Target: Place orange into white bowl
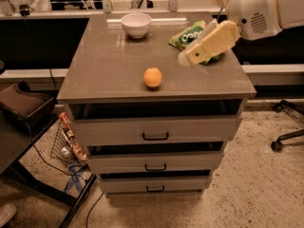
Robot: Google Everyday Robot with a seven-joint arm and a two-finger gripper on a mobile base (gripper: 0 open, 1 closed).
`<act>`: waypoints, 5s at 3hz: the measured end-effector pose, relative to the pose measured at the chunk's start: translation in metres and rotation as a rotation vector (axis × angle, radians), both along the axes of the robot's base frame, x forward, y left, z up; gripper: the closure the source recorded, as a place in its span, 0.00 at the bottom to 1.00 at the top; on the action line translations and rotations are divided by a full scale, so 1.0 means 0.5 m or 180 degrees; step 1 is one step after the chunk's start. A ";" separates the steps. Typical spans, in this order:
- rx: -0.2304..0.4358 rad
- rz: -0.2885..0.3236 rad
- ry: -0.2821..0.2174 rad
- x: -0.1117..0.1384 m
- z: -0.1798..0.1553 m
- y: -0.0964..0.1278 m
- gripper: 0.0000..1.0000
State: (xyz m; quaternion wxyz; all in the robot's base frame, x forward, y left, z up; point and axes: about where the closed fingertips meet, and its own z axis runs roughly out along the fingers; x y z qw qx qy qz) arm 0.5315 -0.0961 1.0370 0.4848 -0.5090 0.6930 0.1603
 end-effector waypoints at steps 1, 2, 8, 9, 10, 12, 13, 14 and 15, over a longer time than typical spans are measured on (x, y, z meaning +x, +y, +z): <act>-0.0042 -0.0006 0.0002 -0.002 0.000 -0.006 0.00; -0.0131 -0.0008 0.0043 0.012 -0.024 0.029 0.00; 0.0087 0.0019 0.0432 0.192 -0.326 0.200 0.00; 0.0118 0.0031 0.0540 0.191 -0.376 0.207 0.03; 0.0148 0.0045 0.0606 0.191 -0.404 0.213 0.25; 0.0144 0.0068 0.0607 0.189 -0.403 0.221 0.72; 0.0143 0.0080 0.0608 0.188 -0.404 0.225 0.95; 0.0193 0.0052 0.0472 0.204 -0.369 0.224 1.00; 0.0267 -0.0086 0.0363 0.254 -0.284 0.200 1.00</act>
Offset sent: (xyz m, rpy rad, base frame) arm 0.0206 0.0342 -0.0316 -0.0775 0.0332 -0.0188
